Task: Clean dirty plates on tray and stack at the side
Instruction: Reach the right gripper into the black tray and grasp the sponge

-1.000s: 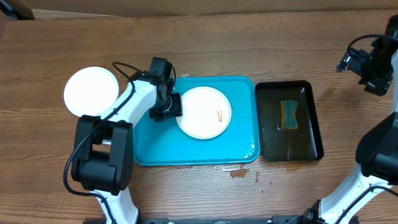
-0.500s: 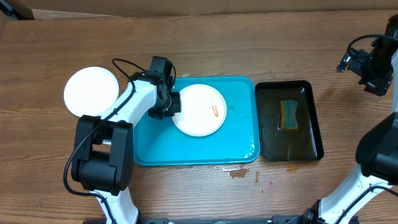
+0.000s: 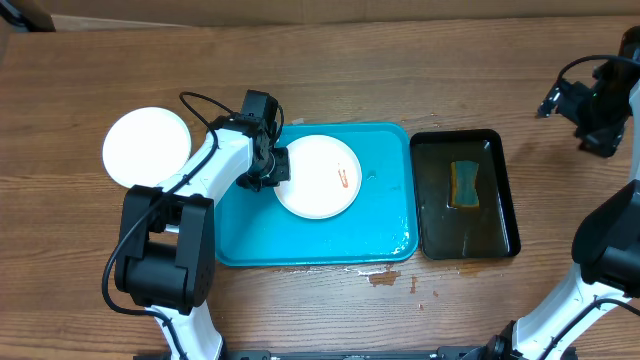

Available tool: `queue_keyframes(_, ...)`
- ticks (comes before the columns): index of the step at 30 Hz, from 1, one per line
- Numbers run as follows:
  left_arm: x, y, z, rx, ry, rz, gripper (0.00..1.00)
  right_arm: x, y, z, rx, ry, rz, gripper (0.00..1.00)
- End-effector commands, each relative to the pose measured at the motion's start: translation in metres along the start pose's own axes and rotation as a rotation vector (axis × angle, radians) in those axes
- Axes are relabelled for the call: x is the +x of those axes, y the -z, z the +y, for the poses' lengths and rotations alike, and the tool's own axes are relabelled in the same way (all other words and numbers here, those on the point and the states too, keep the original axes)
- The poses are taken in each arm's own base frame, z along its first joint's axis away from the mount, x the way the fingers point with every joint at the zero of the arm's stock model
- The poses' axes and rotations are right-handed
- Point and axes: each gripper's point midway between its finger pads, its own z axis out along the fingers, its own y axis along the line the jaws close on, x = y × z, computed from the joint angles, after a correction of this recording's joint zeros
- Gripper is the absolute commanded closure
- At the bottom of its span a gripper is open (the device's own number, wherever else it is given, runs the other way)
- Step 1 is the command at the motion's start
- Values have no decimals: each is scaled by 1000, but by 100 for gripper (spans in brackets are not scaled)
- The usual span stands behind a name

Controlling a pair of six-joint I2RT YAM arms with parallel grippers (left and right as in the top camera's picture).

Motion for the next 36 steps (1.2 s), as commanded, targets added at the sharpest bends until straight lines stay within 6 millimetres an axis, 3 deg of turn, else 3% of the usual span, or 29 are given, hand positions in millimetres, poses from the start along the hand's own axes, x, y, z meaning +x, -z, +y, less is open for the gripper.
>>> queue_keyframes(1, -7, 8, 2, -16, -17, -34, 96, 23, 16, 37, -198, 74, 73, 18)
queue_keyframes(3, -8, 8, 1, -16, -17, -36, 96, 40, 16, 34, -144, 82, 125, 39)
queue_keyframes(5, -9, 8, 1, -14, -18, -40, 96, 63, 17, 37, -67, 119, 186, 45)
queue_keyframes(8, -10, 8, 1, -12, -18, -46, 95, 85, 14, 46, 52, 155, 226, 47)
queue_keyframes(14, -10, 8, 1, -12, -18, -46, 95, 102, 3, 54, 267, 174, 195, 44)
queue_keyframes(20, -10, 8, 1, -12, -18, -46, 95, 125, -32, 65, 308, 238, 229, 43)
queue_keyframes(27, -10, 8, 1, -12, -18, -46, 95, 125, -88, 59, 297, 259, 190, 41)
queue_keyframes(36, -9, 8, 1, -14, -18, -41, 95, 106, -126, 56, 277, 273, 66, 41)
